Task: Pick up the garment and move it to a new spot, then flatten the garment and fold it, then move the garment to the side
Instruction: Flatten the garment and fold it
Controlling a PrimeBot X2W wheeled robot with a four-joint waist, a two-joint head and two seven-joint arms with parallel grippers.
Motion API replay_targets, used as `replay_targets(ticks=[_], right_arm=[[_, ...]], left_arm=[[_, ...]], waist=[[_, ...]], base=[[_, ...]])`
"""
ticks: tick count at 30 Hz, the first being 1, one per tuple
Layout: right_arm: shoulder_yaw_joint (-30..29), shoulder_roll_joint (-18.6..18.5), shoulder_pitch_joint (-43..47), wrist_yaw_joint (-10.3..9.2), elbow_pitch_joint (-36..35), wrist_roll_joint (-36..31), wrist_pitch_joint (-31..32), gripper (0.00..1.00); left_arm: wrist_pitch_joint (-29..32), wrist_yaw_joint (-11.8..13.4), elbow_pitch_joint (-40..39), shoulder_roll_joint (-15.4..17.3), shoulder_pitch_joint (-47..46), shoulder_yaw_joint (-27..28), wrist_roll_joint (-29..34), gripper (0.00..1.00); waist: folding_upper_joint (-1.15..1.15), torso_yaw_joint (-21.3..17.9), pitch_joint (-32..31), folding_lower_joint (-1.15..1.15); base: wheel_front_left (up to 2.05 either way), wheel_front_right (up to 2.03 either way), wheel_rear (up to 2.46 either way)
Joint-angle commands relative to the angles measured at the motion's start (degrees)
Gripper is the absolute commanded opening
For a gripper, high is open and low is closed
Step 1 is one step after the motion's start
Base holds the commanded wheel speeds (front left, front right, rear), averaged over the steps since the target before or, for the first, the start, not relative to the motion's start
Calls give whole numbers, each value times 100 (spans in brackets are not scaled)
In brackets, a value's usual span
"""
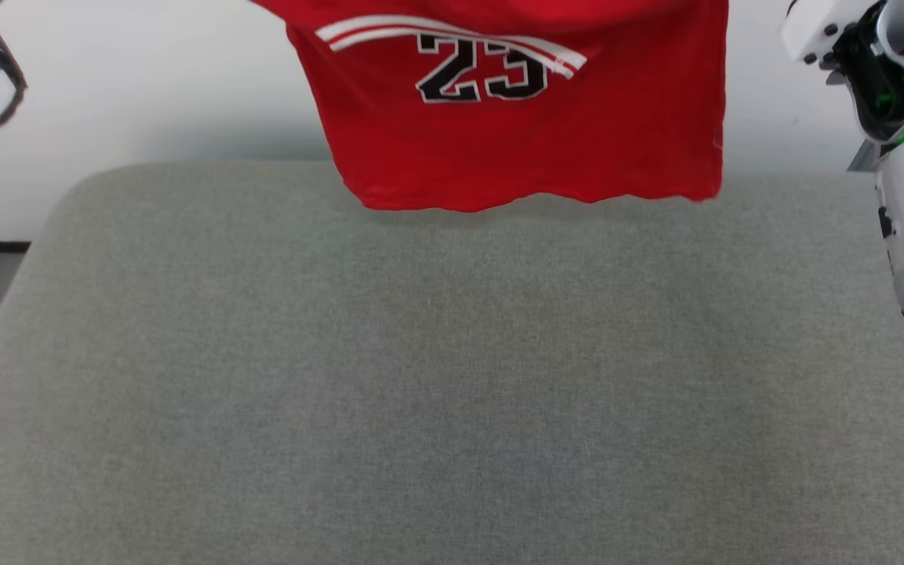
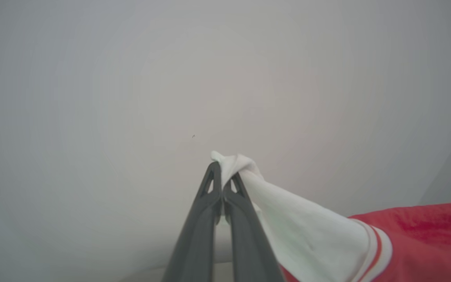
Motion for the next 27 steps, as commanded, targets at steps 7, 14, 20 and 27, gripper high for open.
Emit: replay_targets(ticks=[7, 14, 20, 27], right_arm=[[-23, 40, -380, -9, 252, -141, -214, 0], [-265, 144, -908, -9, 572, -794, -985, 0], [-641, 201, -1382, -9, 703, -1823, -1986, 0], [-1313, 300, -1476, -9, 468, -3193, -2254, 0]], left_arm=[[-349, -87, 119, -39, -314, 32, -16, 0], [-844, -132, 217, -180, -668, 112, -101, 0], [-1645, -141, 167, -285, -1060, 210, -148, 0], [-2204, -146, -177, -284, -1023, 28, -355, 0]], waist=[[0, 20, 729, 0], [0, 43, 1564, 0], [0, 120, 2174, 0], [0, 332, 2720, 0]], base=[[0, 0, 0], [0, 0, 0], [0, 0, 0], [0, 0, 0]])
